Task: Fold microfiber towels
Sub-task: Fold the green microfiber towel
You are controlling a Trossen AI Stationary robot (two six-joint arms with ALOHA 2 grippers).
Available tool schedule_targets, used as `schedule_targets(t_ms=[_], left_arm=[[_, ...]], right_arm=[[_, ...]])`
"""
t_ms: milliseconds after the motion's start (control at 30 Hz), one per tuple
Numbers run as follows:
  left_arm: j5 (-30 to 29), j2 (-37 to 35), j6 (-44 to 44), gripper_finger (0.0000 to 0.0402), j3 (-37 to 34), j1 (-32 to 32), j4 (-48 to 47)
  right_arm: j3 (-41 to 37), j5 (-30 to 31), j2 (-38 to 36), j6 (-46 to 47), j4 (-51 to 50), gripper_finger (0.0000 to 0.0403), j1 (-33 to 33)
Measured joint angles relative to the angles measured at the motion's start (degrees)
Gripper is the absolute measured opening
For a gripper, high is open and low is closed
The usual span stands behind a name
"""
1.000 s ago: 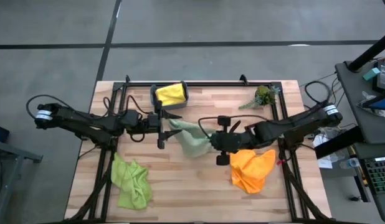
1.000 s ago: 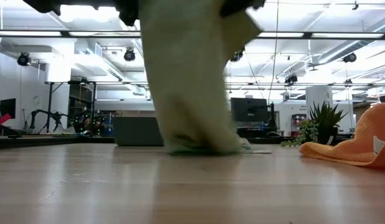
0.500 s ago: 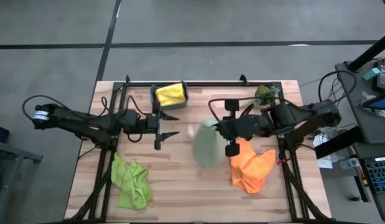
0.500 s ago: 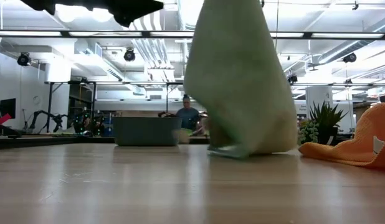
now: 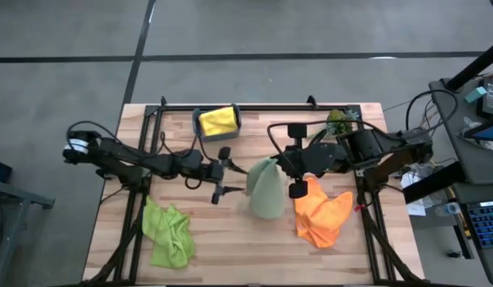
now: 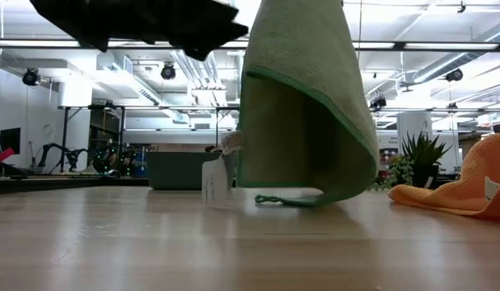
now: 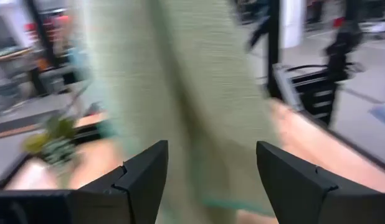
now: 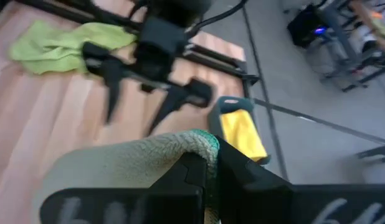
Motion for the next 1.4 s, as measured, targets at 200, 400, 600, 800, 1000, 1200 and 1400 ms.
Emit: schedule_targets(t_ms=[200,400,600,800,1000,1200,1400], left_arm=[[3.28,3.74,-0.18,0.0228,0.79,0.0,0.51],[3.33,8.78,-1.75,0.0228,1.7,0.98,1.36],[12.27,11.19,-3.28,0.0228,1.76,1.14,2.72],[17.83,11.31,-2.69,0.0201,1.68,1.09,2.43],[17.91,11.52,-3.32,0.0119,1.88,1.08,3.15],[17.94,13.54,-9.4,0.0077,2.13,1.07,8.82],[17.94,17.4,-8.71,0.0068,3.64,1.07,10.22]], right_arm=[[2.47,2.62,1.38,-0.2,-0.91,0.0008,-0.03],[4.17,2.58,2.44,-0.25,-0.98,0.0008,0.0],[4.16,2.59,2.67,-0.04,-1.06,0.0008,-0.03],[4.1,2.6,2.67,-0.04,-0.93,0.0008,-0.01],[4.08,2.61,2.67,0.72,-0.89,0.0008,-0.01],[4.05,2.62,2.65,1.72,-0.91,0.0008,-0.01],[4.05,2.62,2.65,2.28,-0.9,0.0008,-0.01]])
